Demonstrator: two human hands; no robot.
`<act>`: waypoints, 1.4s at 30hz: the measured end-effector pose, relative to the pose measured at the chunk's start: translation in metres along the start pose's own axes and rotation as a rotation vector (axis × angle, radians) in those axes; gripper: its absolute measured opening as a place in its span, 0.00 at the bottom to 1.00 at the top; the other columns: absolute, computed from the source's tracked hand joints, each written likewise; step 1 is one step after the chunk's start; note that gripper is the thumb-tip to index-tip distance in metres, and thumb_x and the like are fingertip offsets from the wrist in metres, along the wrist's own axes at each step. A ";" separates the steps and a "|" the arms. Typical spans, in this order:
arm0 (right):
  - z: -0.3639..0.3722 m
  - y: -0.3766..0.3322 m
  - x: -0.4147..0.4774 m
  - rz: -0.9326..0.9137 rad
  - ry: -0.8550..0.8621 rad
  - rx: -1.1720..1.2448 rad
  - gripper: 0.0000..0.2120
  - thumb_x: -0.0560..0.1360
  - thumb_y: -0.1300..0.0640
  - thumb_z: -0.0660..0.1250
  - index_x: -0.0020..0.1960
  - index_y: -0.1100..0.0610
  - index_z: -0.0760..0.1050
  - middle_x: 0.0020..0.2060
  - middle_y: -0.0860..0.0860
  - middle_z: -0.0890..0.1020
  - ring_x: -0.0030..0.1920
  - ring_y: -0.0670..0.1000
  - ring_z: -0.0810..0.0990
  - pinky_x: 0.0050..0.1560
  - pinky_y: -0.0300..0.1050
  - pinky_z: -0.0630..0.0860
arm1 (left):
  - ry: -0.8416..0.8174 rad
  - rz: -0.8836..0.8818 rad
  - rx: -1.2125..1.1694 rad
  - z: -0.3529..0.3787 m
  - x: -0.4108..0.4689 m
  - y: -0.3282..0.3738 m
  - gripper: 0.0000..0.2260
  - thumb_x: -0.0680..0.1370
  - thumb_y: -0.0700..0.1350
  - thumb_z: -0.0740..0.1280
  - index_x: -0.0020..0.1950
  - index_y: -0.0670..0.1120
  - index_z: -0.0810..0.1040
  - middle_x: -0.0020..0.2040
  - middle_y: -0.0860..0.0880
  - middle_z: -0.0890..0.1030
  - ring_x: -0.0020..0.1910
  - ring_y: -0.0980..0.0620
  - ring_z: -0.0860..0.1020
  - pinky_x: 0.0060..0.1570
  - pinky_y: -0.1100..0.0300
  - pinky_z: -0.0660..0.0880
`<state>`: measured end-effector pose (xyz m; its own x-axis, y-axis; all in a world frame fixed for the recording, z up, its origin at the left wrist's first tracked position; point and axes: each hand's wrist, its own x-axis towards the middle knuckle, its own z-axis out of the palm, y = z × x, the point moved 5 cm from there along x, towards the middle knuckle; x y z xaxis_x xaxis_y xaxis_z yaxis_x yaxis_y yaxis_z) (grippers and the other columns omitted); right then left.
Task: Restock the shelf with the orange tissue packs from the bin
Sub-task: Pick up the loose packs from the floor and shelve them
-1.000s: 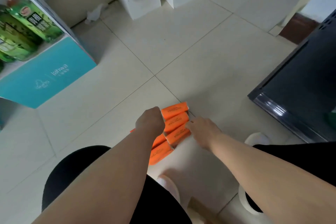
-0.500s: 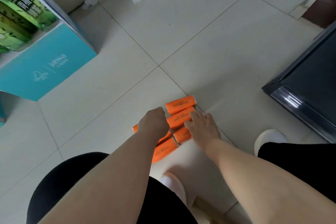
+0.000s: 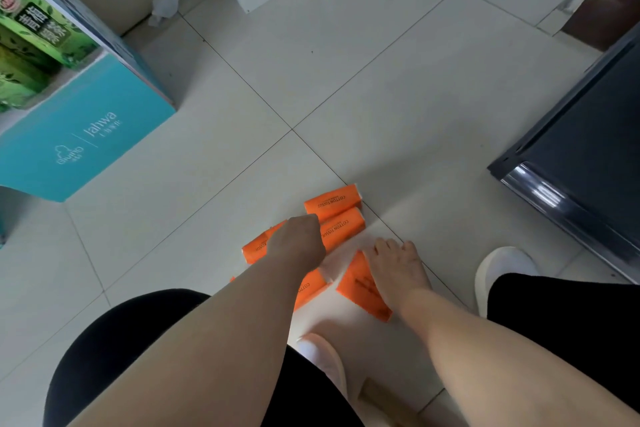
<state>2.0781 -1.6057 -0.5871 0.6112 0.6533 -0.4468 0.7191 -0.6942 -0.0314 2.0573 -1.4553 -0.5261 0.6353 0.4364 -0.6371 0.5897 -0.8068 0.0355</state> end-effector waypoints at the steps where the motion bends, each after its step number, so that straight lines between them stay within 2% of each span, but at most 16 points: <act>1: 0.003 0.000 0.000 0.011 -0.011 -0.001 0.19 0.77 0.61 0.54 0.68 0.54 0.62 0.60 0.54 0.69 0.60 0.54 0.69 0.59 0.51 0.64 | -0.005 -0.002 0.019 0.001 0.001 0.000 0.14 0.77 0.41 0.61 0.63 0.48 0.72 0.60 0.48 0.76 0.58 0.47 0.75 0.48 0.56 0.74; 4: 0.013 0.007 0.000 0.085 -0.040 0.039 0.18 0.76 0.58 0.59 0.65 0.53 0.63 0.59 0.53 0.69 0.60 0.54 0.69 0.56 0.50 0.65 | 0.005 -0.022 0.035 0.001 0.005 0.000 0.16 0.77 0.40 0.61 0.64 0.48 0.72 0.60 0.47 0.76 0.57 0.46 0.76 0.49 0.54 0.76; 6: 0.022 0.013 -0.002 0.160 -0.069 0.095 0.20 0.75 0.52 0.63 0.65 0.53 0.64 0.59 0.52 0.70 0.60 0.53 0.69 0.56 0.50 0.66 | 0.026 -0.026 0.030 0.001 0.008 0.005 0.16 0.76 0.39 0.60 0.64 0.48 0.72 0.59 0.47 0.76 0.57 0.46 0.76 0.49 0.54 0.75; 10: 0.046 0.009 -0.013 0.303 -0.166 0.228 0.31 0.71 0.40 0.67 0.67 0.55 0.62 0.62 0.52 0.69 0.62 0.52 0.68 0.58 0.50 0.66 | 0.018 -0.015 0.024 0.010 0.012 0.012 0.16 0.77 0.40 0.60 0.63 0.48 0.72 0.59 0.47 0.76 0.57 0.45 0.75 0.49 0.54 0.75; 15: 0.073 0.009 -0.034 0.649 -0.277 0.470 0.36 0.68 0.34 0.68 0.66 0.55 0.64 0.63 0.53 0.69 0.65 0.52 0.68 0.60 0.48 0.68 | 0.014 -0.027 0.029 0.018 0.018 0.007 0.15 0.77 0.40 0.60 0.63 0.49 0.72 0.60 0.47 0.76 0.58 0.46 0.75 0.47 0.55 0.74; 18: 0.082 0.005 -0.035 0.650 -0.312 0.549 0.32 0.70 0.38 0.69 0.64 0.56 0.64 0.64 0.53 0.71 0.65 0.54 0.71 0.61 0.49 0.69 | 0.010 -0.016 0.035 0.021 0.021 0.007 0.15 0.77 0.39 0.60 0.63 0.49 0.72 0.60 0.47 0.77 0.57 0.46 0.75 0.48 0.54 0.76; 20: 0.074 0.009 -0.029 0.665 -0.266 0.645 0.27 0.72 0.43 0.68 0.61 0.56 0.62 0.61 0.53 0.75 0.62 0.54 0.75 0.59 0.49 0.70 | 0.033 0.004 0.061 0.019 0.025 0.010 0.16 0.76 0.39 0.59 0.63 0.48 0.72 0.59 0.46 0.77 0.57 0.46 0.75 0.47 0.54 0.75; 23: 0.045 0.033 -0.015 0.681 -0.041 0.702 0.23 0.71 0.46 0.67 0.58 0.54 0.61 0.56 0.52 0.78 0.58 0.55 0.77 0.54 0.49 0.71 | 0.112 0.049 0.156 0.012 0.035 0.016 0.13 0.77 0.39 0.60 0.61 0.46 0.73 0.57 0.45 0.77 0.57 0.45 0.75 0.46 0.55 0.72; 26: 0.025 0.061 -0.013 0.681 0.175 0.585 0.23 0.70 0.48 0.70 0.59 0.53 0.64 0.56 0.52 0.76 0.60 0.55 0.73 0.52 0.51 0.68 | 0.166 0.098 0.338 0.010 0.040 0.022 0.08 0.78 0.42 0.62 0.57 0.45 0.75 0.52 0.45 0.79 0.54 0.45 0.75 0.44 0.56 0.67; 32: 0.043 0.070 -0.020 0.664 0.122 0.574 0.21 0.74 0.56 0.65 0.66 0.52 0.65 0.60 0.51 0.74 0.62 0.55 0.72 0.55 0.52 0.69 | 0.094 0.155 0.497 0.033 0.046 0.029 0.10 0.76 0.38 0.62 0.54 0.47 0.78 0.52 0.48 0.81 0.53 0.45 0.79 0.41 0.57 0.68; 38: 0.040 0.077 -0.023 0.699 0.101 0.679 0.20 0.74 0.55 0.65 0.64 0.53 0.66 0.60 0.53 0.72 0.62 0.56 0.71 0.56 0.52 0.69 | 0.032 0.134 0.288 0.040 0.040 0.045 0.12 0.73 0.44 0.66 0.56 0.47 0.74 0.55 0.46 0.79 0.56 0.44 0.77 0.42 0.56 0.69; 42: 0.000 0.095 -0.028 0.702 0.203 0.685 0.22 0.73 0.54 0.67 0.65 0.53 0.66 0.59 0.54 0.72 0.62 0.56 0.71 0.55 0.53 0.69 | 0.182 0.189 0.072 0.002 0.027 0.064 0.11 0.73 0.47 0.65 0.52 0.47 0.69 0.51 0.46 0.78 0.53 0.43 0.76 0.41 0.55 0.68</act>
<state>2.1298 -1.6900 -0.5777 0.9151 0.0234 -0.4026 -0.1330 -0.9249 -0.3561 2.1110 -1.4962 -0.5424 0.8140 0.3341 -0.4752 0.4189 -0.9043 0.0817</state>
